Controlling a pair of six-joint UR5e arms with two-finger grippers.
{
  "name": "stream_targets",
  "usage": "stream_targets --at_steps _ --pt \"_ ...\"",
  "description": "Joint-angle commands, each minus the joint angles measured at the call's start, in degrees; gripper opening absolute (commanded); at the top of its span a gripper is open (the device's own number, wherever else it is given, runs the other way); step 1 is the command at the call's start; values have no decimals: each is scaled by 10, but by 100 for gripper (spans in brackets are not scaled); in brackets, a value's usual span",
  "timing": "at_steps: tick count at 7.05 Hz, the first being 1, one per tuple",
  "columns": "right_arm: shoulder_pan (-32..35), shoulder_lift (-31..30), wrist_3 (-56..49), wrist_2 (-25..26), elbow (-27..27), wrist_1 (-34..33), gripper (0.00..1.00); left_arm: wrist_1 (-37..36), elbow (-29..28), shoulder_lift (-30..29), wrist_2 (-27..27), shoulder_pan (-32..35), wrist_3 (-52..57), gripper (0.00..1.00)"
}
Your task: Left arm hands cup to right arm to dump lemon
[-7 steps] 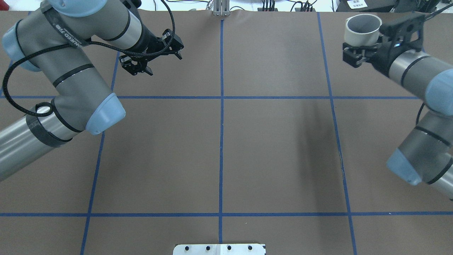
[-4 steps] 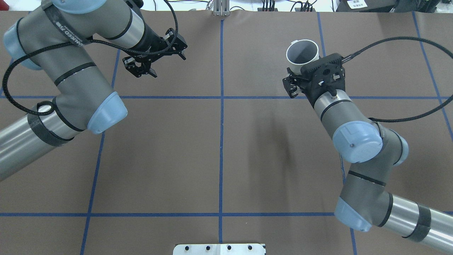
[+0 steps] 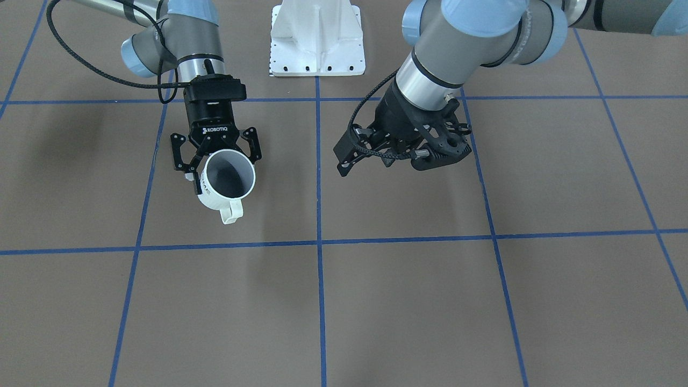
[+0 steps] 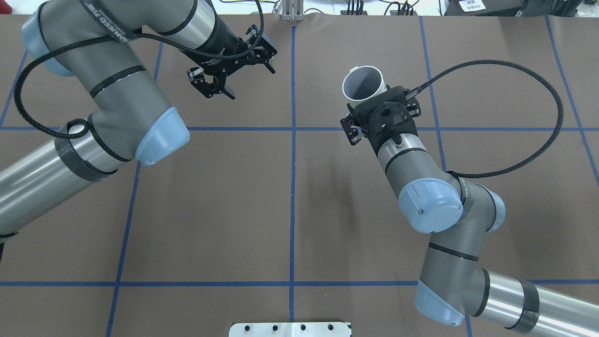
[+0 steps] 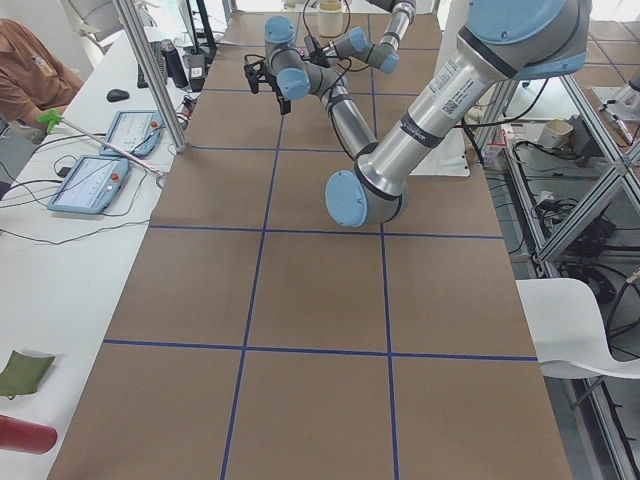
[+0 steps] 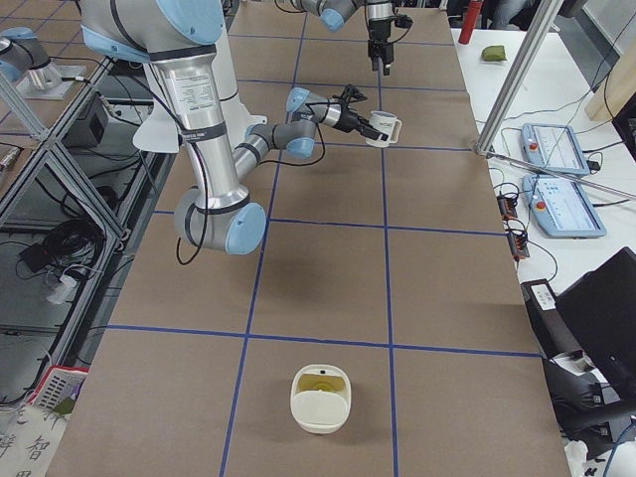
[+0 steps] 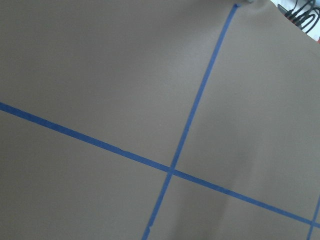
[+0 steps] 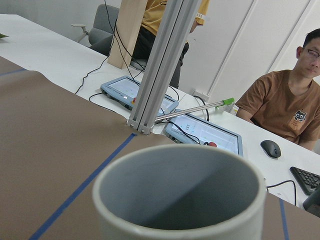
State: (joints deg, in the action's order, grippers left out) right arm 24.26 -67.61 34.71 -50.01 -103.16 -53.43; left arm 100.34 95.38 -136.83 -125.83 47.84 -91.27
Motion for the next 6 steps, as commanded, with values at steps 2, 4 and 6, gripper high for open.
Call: stream_targets --at_steps 2,4,6 --pt "-9 30 -5 3 1 -40 8 2 -71 -86 -20 -4 -29 100" --pt "-9 31 -5 4 1 -41 8 53 -103 -101 -20 -25 -42 100" --pt "-9 31 -3 6 0 -40 8 90 -144 -110 -20 -26 -47 92"
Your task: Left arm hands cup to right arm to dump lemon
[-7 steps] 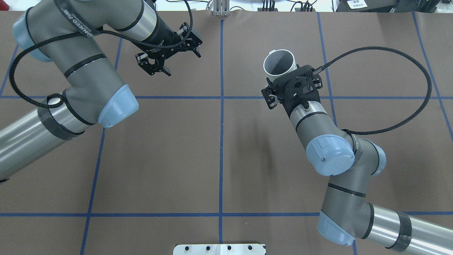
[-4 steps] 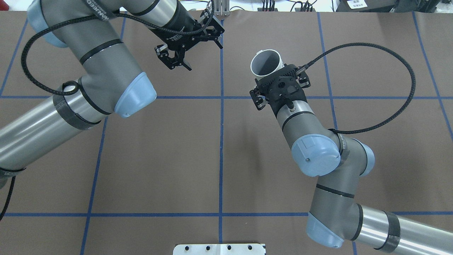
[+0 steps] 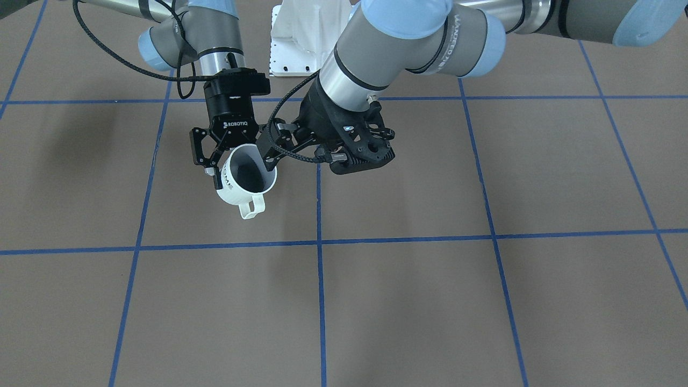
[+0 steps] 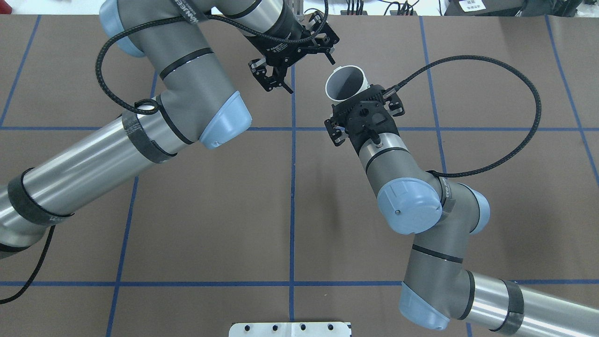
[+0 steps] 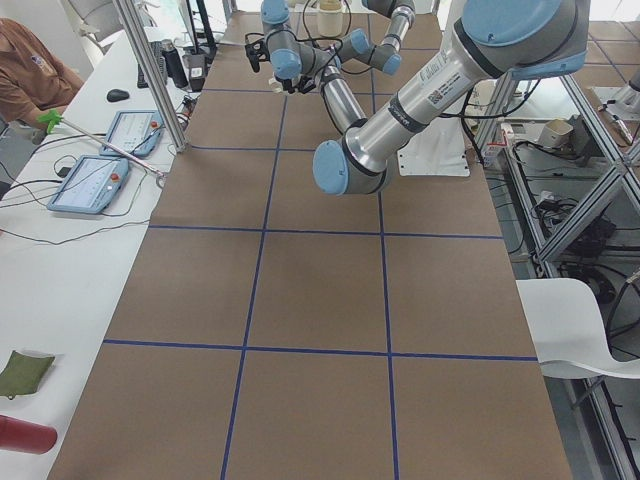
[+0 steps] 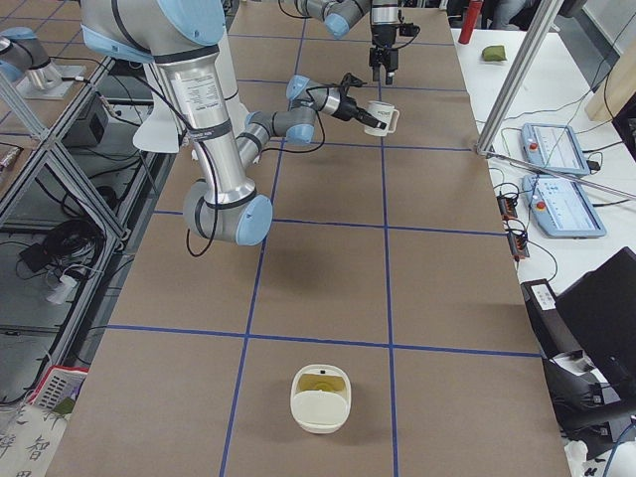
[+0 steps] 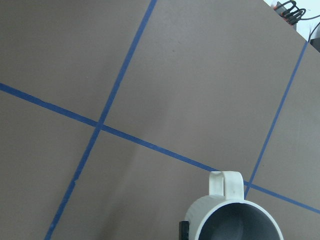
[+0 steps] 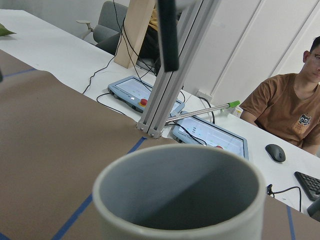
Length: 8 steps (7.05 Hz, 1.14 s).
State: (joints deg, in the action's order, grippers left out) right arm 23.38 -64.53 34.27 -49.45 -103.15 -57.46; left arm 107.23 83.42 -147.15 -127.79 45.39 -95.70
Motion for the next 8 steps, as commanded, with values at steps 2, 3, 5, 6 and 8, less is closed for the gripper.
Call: stream_targets --at_steps 2,3,5,6,8 --pt "0 0 1 1 -1 1 8 25 -50 -23 1 -10 -2 86" --pt "-1 0 4 1 0 1 8 32 -52 -24 1 -14 -2 84" --pt "-1 0 4 1 -1 1 8 36 -56 -24 3 -28 -2 78" --pt "0 0 4 1 -2 1 9 36 -56 -23 3 -32 -2 72" --pt "0 0 4 1 -3 1 12 37 -60 -23 4 -33 -1 58"
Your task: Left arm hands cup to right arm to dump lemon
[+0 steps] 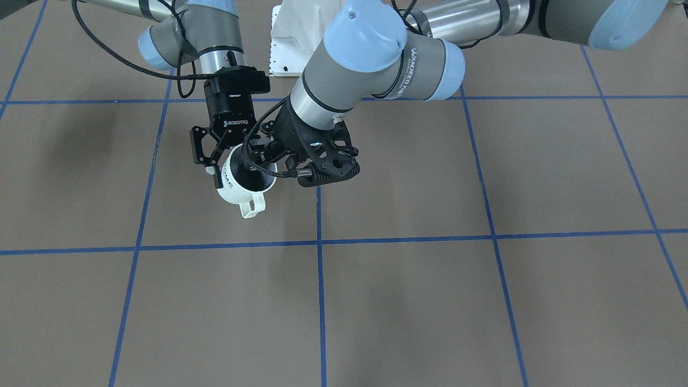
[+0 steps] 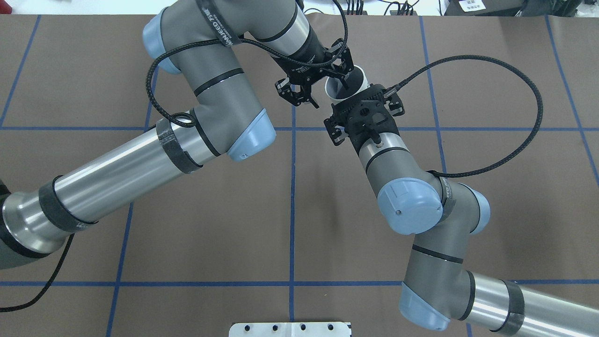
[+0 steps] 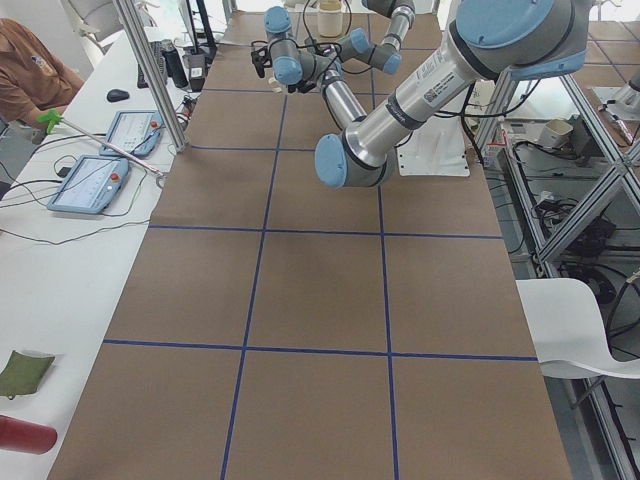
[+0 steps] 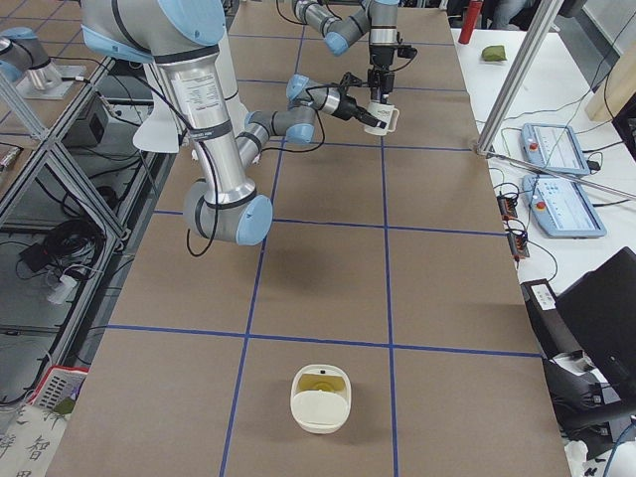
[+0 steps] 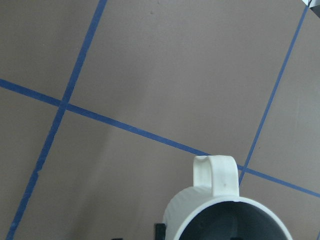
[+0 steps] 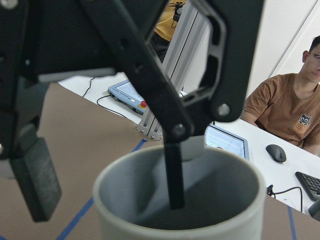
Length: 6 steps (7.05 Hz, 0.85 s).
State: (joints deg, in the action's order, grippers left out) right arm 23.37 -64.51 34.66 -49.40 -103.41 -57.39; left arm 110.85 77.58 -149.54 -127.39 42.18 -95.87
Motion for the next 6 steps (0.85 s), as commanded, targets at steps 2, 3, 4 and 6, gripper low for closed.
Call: stream_targets --at_steps 2,3,4,6 --pt "0 0 0 0 0 0 12 19 -14 0 0 -1 0 46" --pt "0 0 0 0 0 0 12 21 -16 0 0 -1 0 44" --pt "0 0 0 0 0 0 12 21 -16 0 0 -1 -1 43" --pt "0 0 0 0 0 0 12 21 -16 1 -1 -1 0 38"
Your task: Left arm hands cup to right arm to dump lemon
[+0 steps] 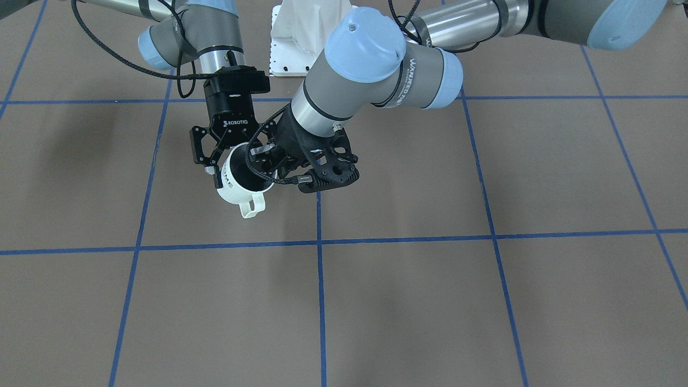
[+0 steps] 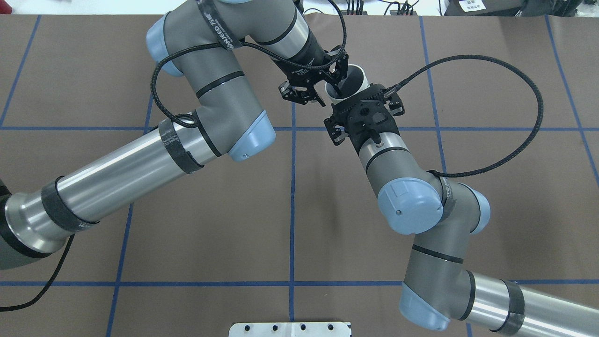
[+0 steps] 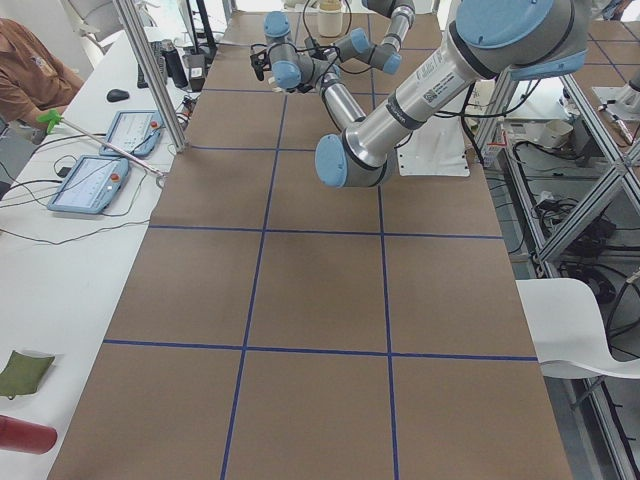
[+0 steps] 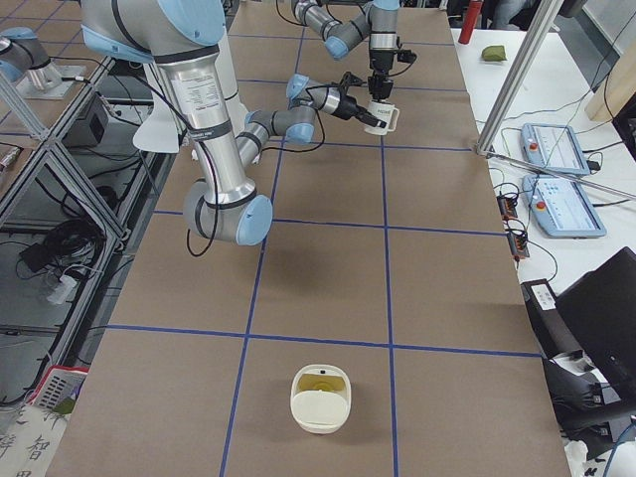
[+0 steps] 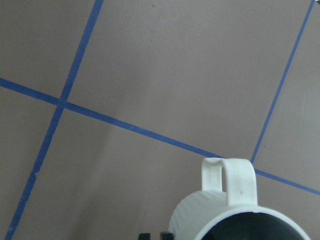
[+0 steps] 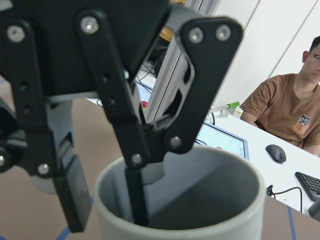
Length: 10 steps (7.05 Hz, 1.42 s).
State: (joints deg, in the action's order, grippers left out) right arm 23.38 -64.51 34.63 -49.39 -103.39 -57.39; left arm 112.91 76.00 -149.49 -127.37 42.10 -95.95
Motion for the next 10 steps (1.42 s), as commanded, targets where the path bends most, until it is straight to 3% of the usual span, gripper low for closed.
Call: stream_targets --at_steps 1,3,4,5,6,10 --pt "0 0 0 0 0 0 12 0 0 0 -1 0 0 35" --pt "0 0 0 0 2 0 14 0 1 0 -1 0 0 35" --pt "0 0 0 0 2 0 19 0 1 0 -1 0 -1 20" --pt "0 -2 3 3 3 1 74 -1 0 -2 -3 1 -19 0" --pt "-1 0 3 12 2 4 100 -1 -1 -2 -5 2 -20 0" --pt "-2 -1 3 13 2 5 100 -1 -1 -3 -9 4 -22 0"
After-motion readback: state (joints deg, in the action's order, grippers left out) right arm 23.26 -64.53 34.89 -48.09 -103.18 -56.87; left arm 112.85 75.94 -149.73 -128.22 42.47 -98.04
